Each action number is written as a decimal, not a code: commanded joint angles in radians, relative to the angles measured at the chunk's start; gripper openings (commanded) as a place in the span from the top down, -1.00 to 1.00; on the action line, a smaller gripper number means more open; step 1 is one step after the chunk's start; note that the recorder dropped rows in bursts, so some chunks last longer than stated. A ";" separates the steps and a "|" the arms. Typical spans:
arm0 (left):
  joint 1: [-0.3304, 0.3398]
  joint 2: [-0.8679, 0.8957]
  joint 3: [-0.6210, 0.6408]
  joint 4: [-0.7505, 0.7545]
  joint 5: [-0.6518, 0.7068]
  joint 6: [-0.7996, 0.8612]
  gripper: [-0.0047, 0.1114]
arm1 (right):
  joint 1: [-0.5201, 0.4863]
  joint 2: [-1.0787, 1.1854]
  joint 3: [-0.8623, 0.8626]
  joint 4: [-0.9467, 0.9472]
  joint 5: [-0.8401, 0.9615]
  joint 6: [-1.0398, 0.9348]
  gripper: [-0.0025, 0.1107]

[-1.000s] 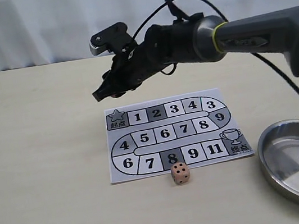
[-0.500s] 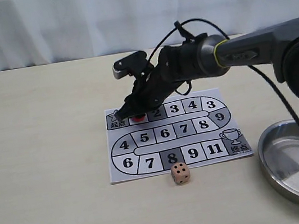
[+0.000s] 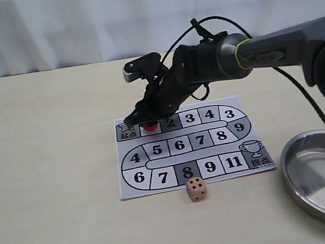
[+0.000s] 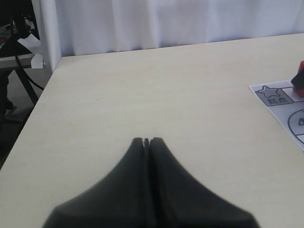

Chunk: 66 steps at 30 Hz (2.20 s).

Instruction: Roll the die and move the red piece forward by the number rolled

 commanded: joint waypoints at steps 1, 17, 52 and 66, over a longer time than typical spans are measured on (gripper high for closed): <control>0.000 0.000 0.002 -0.006 -0.012 -0.004 0.92 | -0.032 -0.078 -0.002 -0.010 0.009 0.007 0.88; 0.000 0.000 0.002 -0.006 -0.012 -0.004 0.92 | -0.072 -0.053 0.118 -0.029 -0.079 0.026 0.88; 0.000 0.000 0.002 -0.006 -0.012 -0.004 0.92 | -0.155 -0.197 0.169 -0.056 -0.085 0.059 0.88; 0.000 0.000 0.002 -0.006 -0.012 -0.004 0.92 | -0.155 -0.113 0.220 -0.018 -0.060 0.033 0.88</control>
